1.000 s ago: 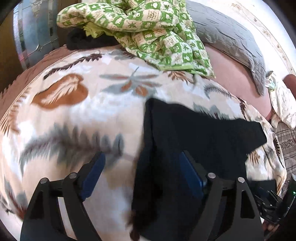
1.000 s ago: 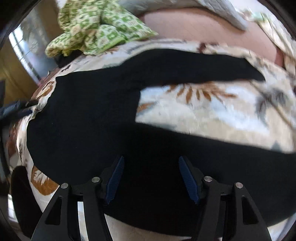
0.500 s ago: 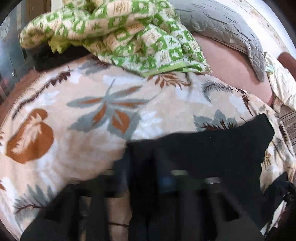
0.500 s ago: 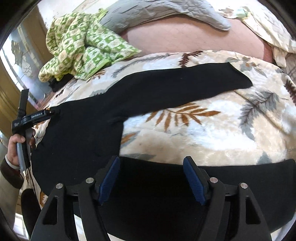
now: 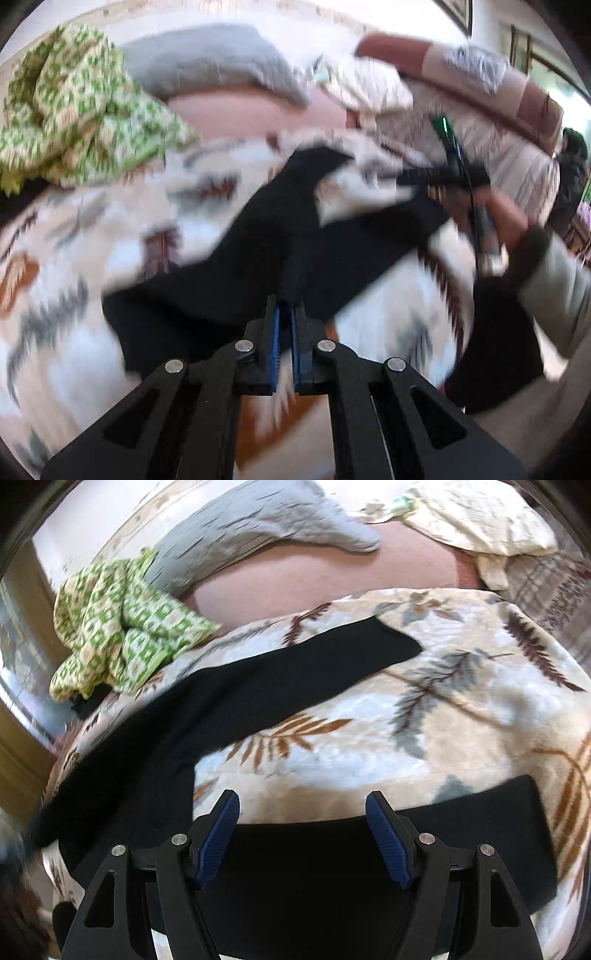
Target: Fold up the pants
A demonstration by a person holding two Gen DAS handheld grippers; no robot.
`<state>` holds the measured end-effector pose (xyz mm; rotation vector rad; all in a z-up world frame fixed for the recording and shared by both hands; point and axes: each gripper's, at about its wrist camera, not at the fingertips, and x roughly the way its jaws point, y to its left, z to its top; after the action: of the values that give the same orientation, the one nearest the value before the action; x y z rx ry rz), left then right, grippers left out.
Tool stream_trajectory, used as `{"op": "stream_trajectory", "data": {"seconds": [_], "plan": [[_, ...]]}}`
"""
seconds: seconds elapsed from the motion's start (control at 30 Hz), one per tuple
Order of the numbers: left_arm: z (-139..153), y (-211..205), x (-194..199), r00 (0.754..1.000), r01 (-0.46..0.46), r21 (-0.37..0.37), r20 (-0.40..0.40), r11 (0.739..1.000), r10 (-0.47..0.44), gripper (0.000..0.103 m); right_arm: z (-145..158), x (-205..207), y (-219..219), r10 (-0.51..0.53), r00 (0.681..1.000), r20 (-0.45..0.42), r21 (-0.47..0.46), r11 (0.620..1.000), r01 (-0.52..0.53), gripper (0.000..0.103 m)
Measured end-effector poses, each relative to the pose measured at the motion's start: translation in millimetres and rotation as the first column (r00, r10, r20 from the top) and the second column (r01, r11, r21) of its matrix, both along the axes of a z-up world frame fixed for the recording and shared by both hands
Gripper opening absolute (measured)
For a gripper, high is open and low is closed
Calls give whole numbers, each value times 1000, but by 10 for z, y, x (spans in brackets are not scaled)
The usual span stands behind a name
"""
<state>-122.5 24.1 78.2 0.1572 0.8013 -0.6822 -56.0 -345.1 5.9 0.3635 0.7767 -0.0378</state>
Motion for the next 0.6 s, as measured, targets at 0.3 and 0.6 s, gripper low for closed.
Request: {"op": "stream_trajectory", "data": {"seconds": [0.3, 0.6], "plan": [[-168, 295, 123, 987, -151, 1, -56, 988, 151, 3, -168, 181, -376, -113, 994, -7, 152, 982, 112, 79], [-233, 354, 138, 983, -162, 6, -81, 987, 162, 3, -176, 903, -884, -227, 973, 24, 233, 948, 216, 79]]}}
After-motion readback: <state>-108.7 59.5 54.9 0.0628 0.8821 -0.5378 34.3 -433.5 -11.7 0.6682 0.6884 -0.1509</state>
